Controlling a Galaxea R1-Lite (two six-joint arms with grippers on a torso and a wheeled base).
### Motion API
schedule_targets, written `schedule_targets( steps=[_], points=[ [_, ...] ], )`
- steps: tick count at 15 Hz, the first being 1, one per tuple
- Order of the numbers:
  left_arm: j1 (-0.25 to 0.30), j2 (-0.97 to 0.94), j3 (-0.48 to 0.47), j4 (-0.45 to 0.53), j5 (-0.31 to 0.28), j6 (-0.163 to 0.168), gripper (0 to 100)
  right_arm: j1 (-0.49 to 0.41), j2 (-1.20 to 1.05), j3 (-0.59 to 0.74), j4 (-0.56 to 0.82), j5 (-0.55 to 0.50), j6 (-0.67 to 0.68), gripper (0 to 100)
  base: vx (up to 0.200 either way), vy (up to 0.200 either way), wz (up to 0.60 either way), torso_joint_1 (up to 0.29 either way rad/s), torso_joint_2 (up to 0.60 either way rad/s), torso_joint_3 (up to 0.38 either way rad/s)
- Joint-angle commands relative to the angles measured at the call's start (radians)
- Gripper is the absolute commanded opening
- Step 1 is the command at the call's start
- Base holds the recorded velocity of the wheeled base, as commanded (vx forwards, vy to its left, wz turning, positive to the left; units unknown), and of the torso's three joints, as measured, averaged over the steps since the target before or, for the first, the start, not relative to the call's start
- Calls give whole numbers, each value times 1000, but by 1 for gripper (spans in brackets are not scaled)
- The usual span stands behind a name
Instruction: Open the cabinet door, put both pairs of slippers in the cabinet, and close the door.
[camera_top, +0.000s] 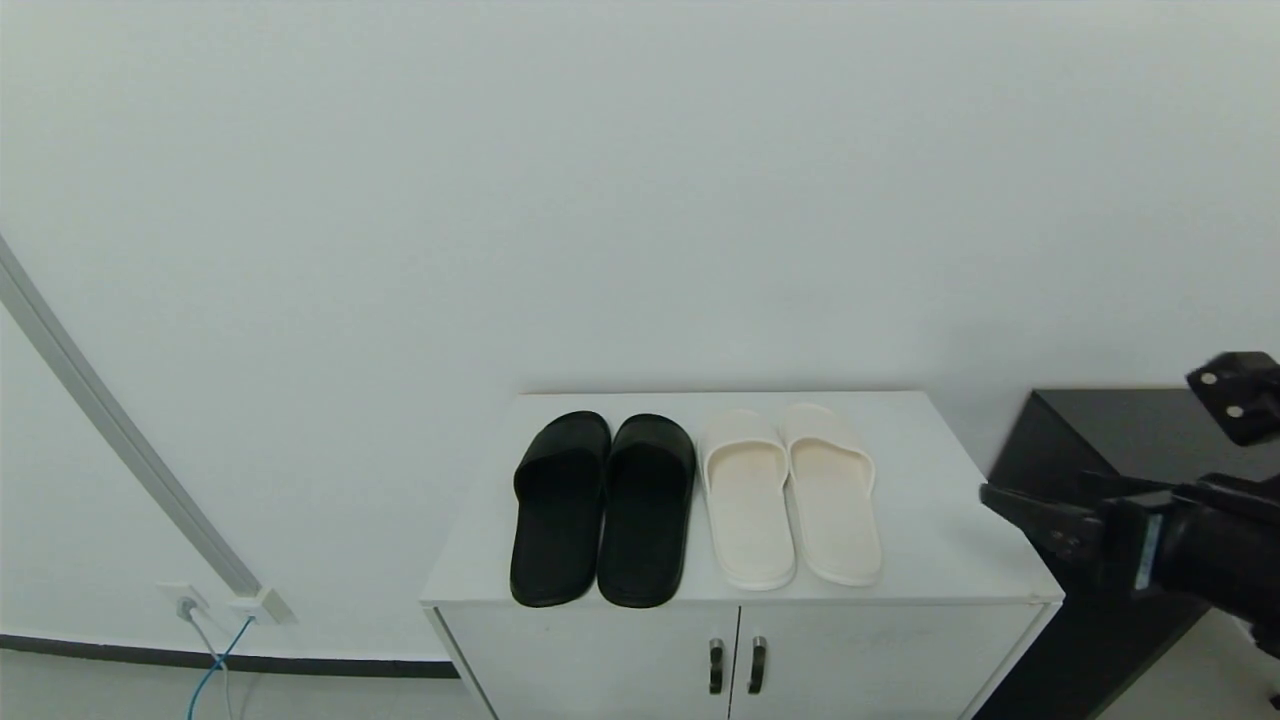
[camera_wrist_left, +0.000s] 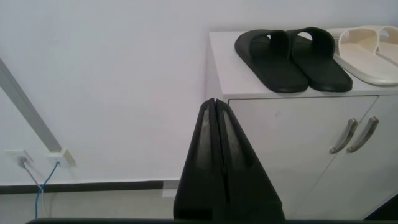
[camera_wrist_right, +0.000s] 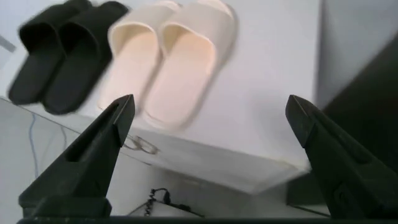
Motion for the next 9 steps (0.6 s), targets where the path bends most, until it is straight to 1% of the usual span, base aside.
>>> schedule_targets(
  steps=[1,3,5,7,9],
  points=[
    [0,1,0,0,0,0,0,166,198,-143,4,-128,60,100,0,0,0,0,0,0],
    [0,1,0,0,0,0,0,235,286,-224,4,-240,65,100,0,0,0,0,0,0],
    [0,1,0,0,0,0,0,275,359,-292,4,-312,72,100,0,0,0,0,0,0],
    [0,1,0,0,-1,0,0,292,429,-341,4,-370,109,100,0,0,0,0,0,0],
    [-2,1,0,0,0,0,0,296,507,-381,5,-398,154,100,0,0,0,0,0,0]
  ],
)
